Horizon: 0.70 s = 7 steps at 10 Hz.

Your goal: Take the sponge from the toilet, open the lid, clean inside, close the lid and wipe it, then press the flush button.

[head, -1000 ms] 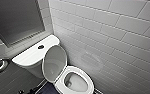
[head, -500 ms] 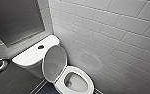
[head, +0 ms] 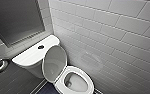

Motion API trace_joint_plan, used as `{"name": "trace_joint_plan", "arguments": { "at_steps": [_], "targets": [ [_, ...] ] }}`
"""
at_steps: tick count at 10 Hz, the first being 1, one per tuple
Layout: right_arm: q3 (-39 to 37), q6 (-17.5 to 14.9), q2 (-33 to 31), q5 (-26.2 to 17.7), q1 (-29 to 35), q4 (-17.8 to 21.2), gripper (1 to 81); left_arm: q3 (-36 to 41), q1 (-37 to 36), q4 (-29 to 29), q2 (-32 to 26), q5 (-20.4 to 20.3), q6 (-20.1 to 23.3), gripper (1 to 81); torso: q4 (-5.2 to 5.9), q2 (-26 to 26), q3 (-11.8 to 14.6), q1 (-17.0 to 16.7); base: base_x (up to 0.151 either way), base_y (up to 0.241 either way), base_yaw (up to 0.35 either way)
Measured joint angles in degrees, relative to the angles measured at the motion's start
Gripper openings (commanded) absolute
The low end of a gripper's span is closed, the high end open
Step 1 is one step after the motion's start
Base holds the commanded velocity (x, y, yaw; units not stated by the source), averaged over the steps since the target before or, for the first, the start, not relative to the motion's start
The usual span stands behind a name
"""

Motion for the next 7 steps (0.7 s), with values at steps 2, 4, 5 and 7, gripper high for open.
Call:
{"name": "trace_joint_plan", "arguments": {
  "at_steps": [2, 4, 5, 7],
  "targets": [
    [0.0, 0.0, 0.5, 0.0, 0.0, 0.0, 1.0, 2.6, 6.6, 1.9, -1.9, 4.2, -0.7, 81.1, 0.00, 0.0, 0.0, 0.0, 0.000, 0.000, 0.000],
    [0.4, 0.0, 0.3, 0.0, 0.0, -0.1, 1.0, 2.5, 9.5, 3.1, -0.7, 5.6, -1.7, 81.1, 0.00, 0.0, 0.0, 0.0, 0.000, 0.000, 0.000],
    [1.0, 0.0, -0.5, 0.0, 0.0, -0.1, 1.0, 1.9, 10.3, 3.1, 0.6, 6.8, -1.8, 81.1, 0.00, 0.0, 0.0, 0.0, 0.000, 0.000, 0.000],
    [5.5, 0.0, -3.1, -0.2, 0.9, -0.1, 1.0, 2.8, 12.9, 2.7, 1.2, 10.1, -1.0, 81.1, 0.00, 0.0, 0.0, 0.0, 0.000, 0.000, 0.000]
  ]
}}
